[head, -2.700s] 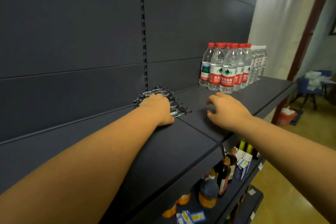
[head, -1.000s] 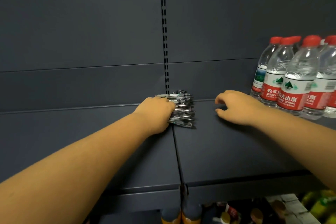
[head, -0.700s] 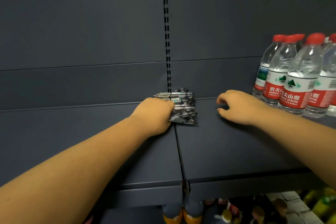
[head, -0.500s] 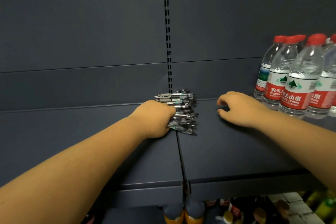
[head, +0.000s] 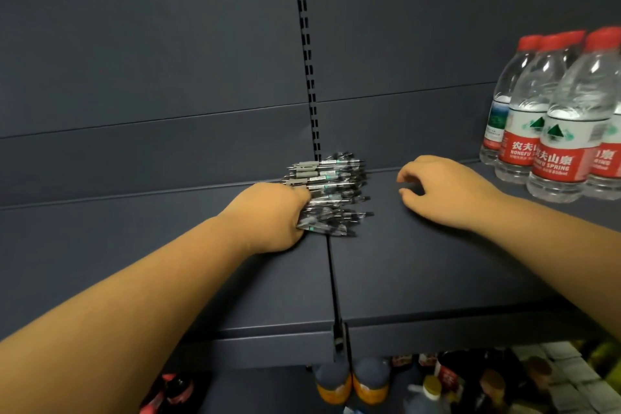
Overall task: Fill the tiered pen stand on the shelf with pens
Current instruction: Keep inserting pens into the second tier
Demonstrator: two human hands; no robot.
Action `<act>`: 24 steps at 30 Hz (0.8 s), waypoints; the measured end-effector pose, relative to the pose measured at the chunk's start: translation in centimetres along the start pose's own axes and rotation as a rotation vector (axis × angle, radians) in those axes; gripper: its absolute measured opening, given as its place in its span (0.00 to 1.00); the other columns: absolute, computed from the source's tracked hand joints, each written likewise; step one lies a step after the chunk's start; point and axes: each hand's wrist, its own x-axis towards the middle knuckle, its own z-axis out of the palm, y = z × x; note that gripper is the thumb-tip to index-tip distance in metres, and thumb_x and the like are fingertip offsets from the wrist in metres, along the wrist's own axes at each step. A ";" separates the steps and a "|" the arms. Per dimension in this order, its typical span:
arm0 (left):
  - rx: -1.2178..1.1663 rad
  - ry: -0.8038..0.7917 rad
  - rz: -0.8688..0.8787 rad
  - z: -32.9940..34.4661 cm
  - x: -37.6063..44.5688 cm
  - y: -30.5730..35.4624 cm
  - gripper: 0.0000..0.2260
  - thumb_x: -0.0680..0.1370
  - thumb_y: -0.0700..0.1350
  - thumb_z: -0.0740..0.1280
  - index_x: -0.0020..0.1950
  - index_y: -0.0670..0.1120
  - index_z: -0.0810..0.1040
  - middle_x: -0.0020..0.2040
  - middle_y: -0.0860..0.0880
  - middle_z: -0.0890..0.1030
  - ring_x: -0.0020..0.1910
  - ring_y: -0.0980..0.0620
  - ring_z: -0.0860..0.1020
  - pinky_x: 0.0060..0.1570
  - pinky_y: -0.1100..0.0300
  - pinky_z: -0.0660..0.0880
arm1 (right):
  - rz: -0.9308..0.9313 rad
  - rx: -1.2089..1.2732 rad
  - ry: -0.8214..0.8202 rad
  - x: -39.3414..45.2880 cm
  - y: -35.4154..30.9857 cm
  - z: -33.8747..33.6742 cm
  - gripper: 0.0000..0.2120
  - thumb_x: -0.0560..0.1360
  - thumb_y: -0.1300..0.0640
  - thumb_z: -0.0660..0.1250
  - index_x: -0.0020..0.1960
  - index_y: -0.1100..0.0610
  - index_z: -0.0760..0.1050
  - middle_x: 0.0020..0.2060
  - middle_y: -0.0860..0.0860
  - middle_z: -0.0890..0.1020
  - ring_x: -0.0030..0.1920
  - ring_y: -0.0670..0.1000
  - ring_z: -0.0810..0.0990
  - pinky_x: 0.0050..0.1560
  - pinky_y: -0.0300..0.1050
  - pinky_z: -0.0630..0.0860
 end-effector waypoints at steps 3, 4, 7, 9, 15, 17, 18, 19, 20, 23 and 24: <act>0.002 -0.035 0.026 -0.3 0.1 0.5 0.08 0.77 0.54 0.64 0.48 0.50 0.70 0.45 0.50 0.79 0.40 0.47 0.73 0.39 0.55 0.70 | -0.004 0.013 0.002 0.1 0.1 0.1 0.13 0.79 0.48 0.65 0.62 0.49 0.77 0.54 0.47 0.78 0.54 0.51 0.78 0.57 0.52 0.77; 0.003 -0.045 0.038 -0.4 0.3 0.8 0.08 0.77 0.53 0.65 0.48 0.50 0.69 0.45 0.50 0.79 0.40 0.47 0.72 0.39 0.55 0.69 | -0.002 0.015 0.003 0.1 0.2 0.1 0.13 0.78 0.48 0.65 0.62 0.48 0.77 0.54 0.47 0.78 0.54 0.51 0.78 0.57 0.52 0.77; 0.020 -0.042 0.085 -0.9 0.8 1.3 0.08 0.78 0.52 0.65 0.49 0.50 0.68 0.49 0.50 0.78 0.45 0.45 0.75 0.40 0.56 0.68 | 0.000 0.022 0.013 0.2 0.3 0.1 0.14 0.78 0.47 0.65 0.61 0.48 0.77 0.54 0.47 0.78 0.55 0.52 0.78 0.57 0.53 0.77; 0.030 -0.025 0.129 -1.0 1.1 1.3 0.07 0.78 0.51 0.65 0.52 0.50 0.71 0.53 0.51 0.76 0.50 0.46 0.77 0.42 0.57 0.69 | 0.001 0.028 0.008 0.2 0.4 -0.1 0.14 0.78 0.47 0.65 0.61 0.48 0.77 0.55 0.46 0.78 0.56 0.51 0.78 0.58 0.53 0.77; 0.006 -0.100 0.120 -1.2 1.9 1.4 0.04 0.77 0.45 0.64 0.50 0.50 0.70 0.48 0.52 0.75 0.48 0.46 0.77 0.44 0.54 0.73 | 0.006 0.015 0.003 0.4 0.9 -0.8 0.14 0.78 0.47 0.64 0.62 0.48 0.77 0.54 0.46 0.78 0.54 0.51 0.78 0.57 0.52 0.78; 0.011 -0.127 0.110 -1.2 2.5 1.6 0.04 0.77 0.44 0.64 0.49 0.50 0.69 0.47 0.51 0.74 0.46 0.46 0.75 0.43 0.55 0.71 | 0.008 0.007 -0.001 0.4 1.1 -1.0 0.14 0.78 0.47 0.64 0.62 0.48 0.77 0.54 0.46 0.77 0.54 0.50 0.78 0.57 0.51 0.78; 0.023 -0.137 0.102 -1.2 2.9 1.7 0.04 0.78 0.43 0.63 0.50 0.50 0.69 0.48 0.51 0.74 0.45 0.47 0.74 0.43 0.55 0.69 | 0.010 0.003 -0.002 0.4 1.1 -1.2 0.14 0.78 0.47 0.64 0.62 0.48 0.77 0.54 0.46 0.77 0.54 0.50 0.78 0.57 0.51 0.78; 0.035 -0.143 0.095 -1.3 3.2 1.8 0.04 0.78 0.43 0.63 0.50 0.49 0.69 0.48 0.50 0.74 0.44 0.47 0.72 0.43 0.56 0.69 | 0.012 -0.002 0.001 0.5 1.1 -1.3 0.14 0.78 0.47 0.64 0.62 0.48 0.77 0.54 0.46 0.77 0.54 0.51 0.78 0.56 0.51 0.78; 0.042 -0.148 0.087 -1.3 3.4 1.8 0.04 0.77 0.43 0.63 0.50 0.49 0.69 0.48 0.50 0.74 0.43 0.48 0.71 0.43 0.56 0.68 | 0.015 -0.006 0.000 0.5 1.1 -1.5 0.13 0.79 0.47 0.64 0.62 0.48 0.77 0.54 0.46 0.77 0.54 0.50 0.78 0.56 0.51 0.78; 0.020 -0.158 0.064 -1.4 3.4 1.8 0.05 0.77 0.44 0.64 0.49 0.50 0.68 0.44 0.51 0.71 0.41 0.48 0.70 0.41 0.55 0.69 | 0.007 -0.016 0.000 0.5 1.0 -1.7 0.13 0.79 0.47 0.64 0.62 0.48 0.77 0.54 0.46 0.77 0.54 0.50 0.77 0.55 0.49 0.77; 0.013 -0.148 0.063 -1.4 3.1 1.7 0.04 0.77 0.45 0.64 0.48 0.50 0.69 0.43 0.52 0.71 0.41 0.48 0.70 0.41 0.55 0.70 | 0.003 -0.019 -0.001 0.5 0.9 -1.7 0.13 0.79 0.47 0.64 0.62 0.47 0.76 0.54 0.46 0.77 0.54 0.50 0.77 0.55 0.48 0.77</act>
